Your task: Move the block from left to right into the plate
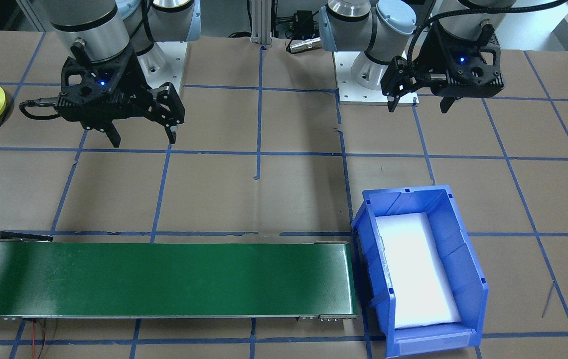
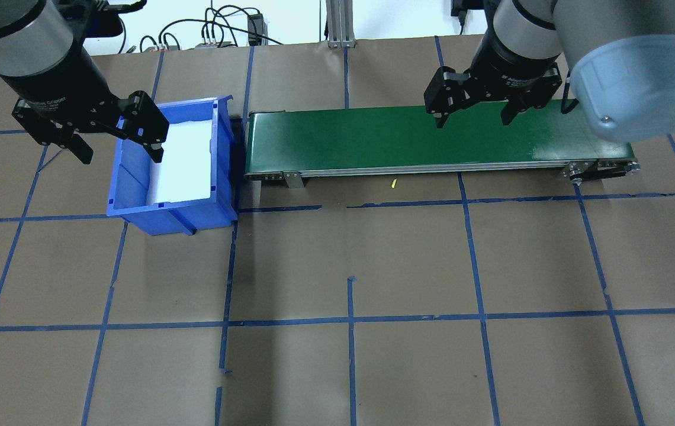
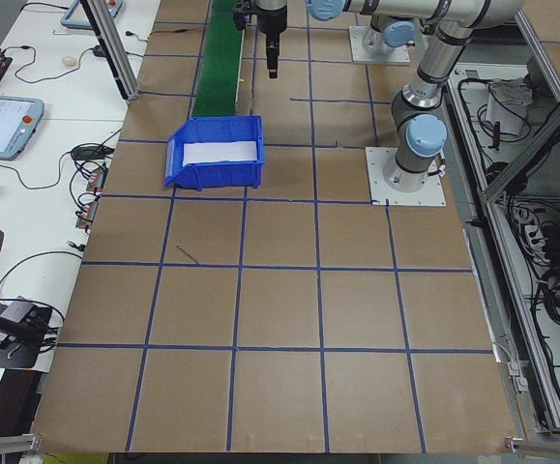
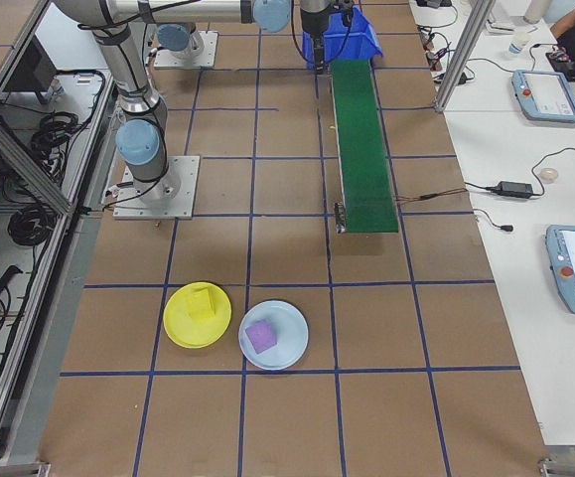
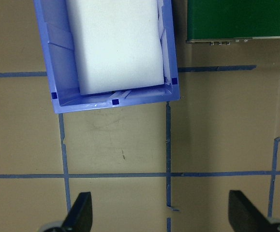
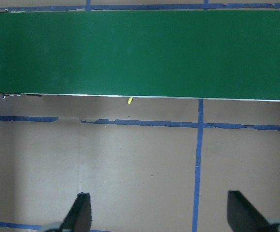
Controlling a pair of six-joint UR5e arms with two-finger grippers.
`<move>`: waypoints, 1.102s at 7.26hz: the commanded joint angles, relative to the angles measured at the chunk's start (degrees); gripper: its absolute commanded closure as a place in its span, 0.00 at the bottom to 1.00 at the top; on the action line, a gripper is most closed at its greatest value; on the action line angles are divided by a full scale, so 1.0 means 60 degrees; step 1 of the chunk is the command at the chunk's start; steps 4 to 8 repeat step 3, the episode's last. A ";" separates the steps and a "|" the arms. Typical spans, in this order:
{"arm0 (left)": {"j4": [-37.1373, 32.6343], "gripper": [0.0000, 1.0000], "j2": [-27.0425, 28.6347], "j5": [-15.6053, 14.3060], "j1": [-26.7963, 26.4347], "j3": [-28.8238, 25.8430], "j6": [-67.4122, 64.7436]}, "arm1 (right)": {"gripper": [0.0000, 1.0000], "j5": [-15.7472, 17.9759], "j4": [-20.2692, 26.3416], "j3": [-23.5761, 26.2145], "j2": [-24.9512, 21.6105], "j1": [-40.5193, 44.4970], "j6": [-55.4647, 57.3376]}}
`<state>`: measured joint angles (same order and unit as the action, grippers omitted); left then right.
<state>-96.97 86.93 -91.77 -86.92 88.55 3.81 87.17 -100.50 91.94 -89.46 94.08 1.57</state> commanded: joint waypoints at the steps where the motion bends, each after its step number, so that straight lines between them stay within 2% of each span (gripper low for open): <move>1: -0.0011 0.00 0.0014 0.0031 0.0000 0.0022 0.0010 | 0.00 0.0355 0.0255 -0.0030 -0.0031 -0.0050 -0.0144; 3: 0.0106 0.00 0.0234 -0.0026 -0.0276 -0.0022 0.0010 | 0.00 0.0384 0.0695 -0.0060 -0.0031 -0.0093 -0.0086; 8: 0.0106 0.00 0.0234 -0.0026 -0.0276 -0.0022 0.0010 | 0.00 0.0384 0.0695 -0.0060 -0.0031 -0.0093 -0.0086</move>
